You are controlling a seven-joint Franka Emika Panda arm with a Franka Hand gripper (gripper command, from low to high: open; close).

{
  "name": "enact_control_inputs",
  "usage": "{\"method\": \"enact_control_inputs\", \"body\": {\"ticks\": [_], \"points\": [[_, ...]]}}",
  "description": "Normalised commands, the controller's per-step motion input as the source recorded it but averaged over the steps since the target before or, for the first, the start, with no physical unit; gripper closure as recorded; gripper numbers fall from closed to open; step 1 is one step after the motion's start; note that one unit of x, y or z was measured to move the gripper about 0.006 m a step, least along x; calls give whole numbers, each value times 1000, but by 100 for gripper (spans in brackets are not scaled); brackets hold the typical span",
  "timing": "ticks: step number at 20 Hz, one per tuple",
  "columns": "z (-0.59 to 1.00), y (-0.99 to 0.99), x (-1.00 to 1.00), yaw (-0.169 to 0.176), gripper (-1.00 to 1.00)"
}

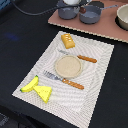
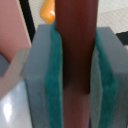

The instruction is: Interact with the objects in diverse but meaningful ways.

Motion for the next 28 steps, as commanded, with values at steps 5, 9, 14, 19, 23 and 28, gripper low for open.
{"method": "enact_control_inputs", "body": {"ticks": [5,9,14,19,23,28], "points": [[-354,649,-720,0,100],[-363,636,-726,0,100],[-284,590,-785,0,100],[-89,478,-869,0,100],[2,355,-704,0,100],[50,255,-275,-9,100]]}}
